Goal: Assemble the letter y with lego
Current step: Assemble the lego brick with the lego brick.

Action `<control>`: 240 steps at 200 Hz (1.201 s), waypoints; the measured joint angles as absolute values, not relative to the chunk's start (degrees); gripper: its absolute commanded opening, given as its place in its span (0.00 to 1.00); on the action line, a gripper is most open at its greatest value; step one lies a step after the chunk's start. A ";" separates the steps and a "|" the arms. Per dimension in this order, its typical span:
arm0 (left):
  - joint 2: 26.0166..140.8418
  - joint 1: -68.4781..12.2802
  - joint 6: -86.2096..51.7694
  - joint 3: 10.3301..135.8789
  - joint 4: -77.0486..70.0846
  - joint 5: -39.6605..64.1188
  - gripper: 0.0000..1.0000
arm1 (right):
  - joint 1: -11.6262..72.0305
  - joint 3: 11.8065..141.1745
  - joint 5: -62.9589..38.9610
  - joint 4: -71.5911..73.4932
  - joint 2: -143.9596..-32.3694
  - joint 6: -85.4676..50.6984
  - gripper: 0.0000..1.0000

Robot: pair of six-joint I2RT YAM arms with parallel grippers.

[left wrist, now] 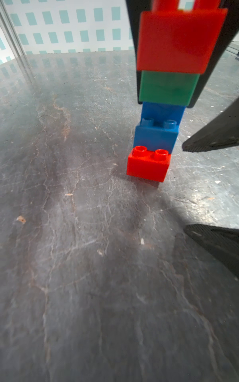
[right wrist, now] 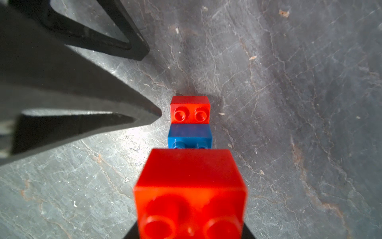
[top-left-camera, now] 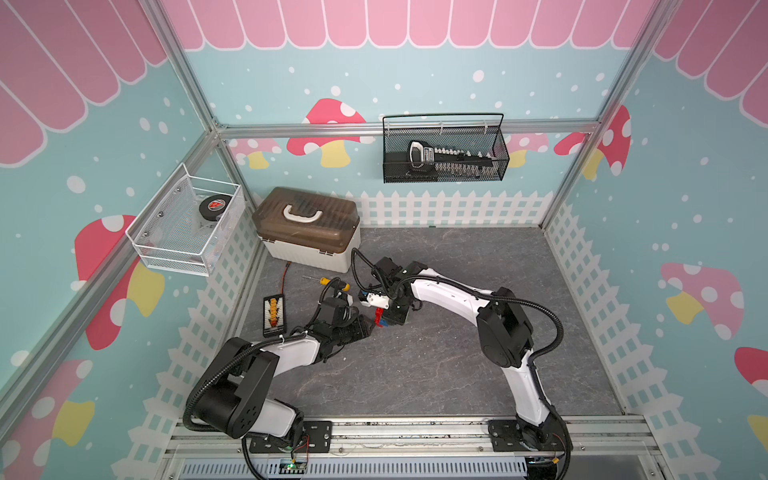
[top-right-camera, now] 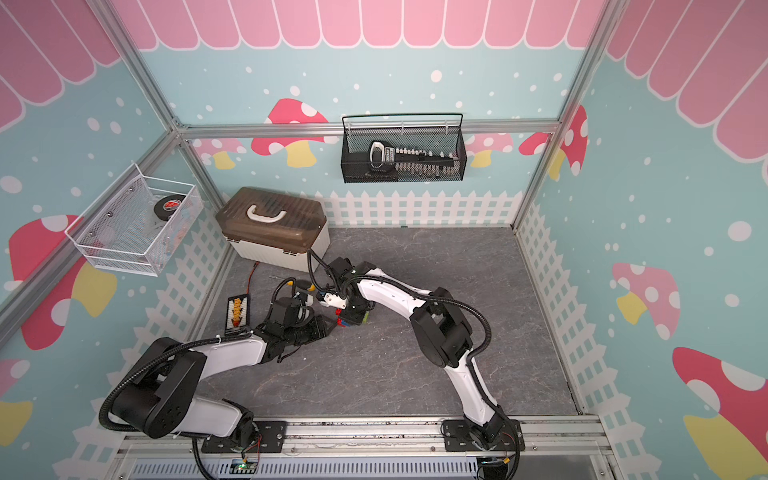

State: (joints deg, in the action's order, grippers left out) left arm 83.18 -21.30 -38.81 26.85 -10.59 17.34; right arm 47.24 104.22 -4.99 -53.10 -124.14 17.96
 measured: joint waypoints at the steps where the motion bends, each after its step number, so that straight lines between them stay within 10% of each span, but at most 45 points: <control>1: 83.13 -21.30 -38.81 26.83 -10.59 17.34 0.58 | 47.24 104.25 -4.99 -53.15 -124.14 17.96 0.22; 240: 90.72 -19.62 -39.66 29.28 -19.44 16.93 0.49 | 47.24 105.23 -5.37 -53.54 -124.66 17.28 0.21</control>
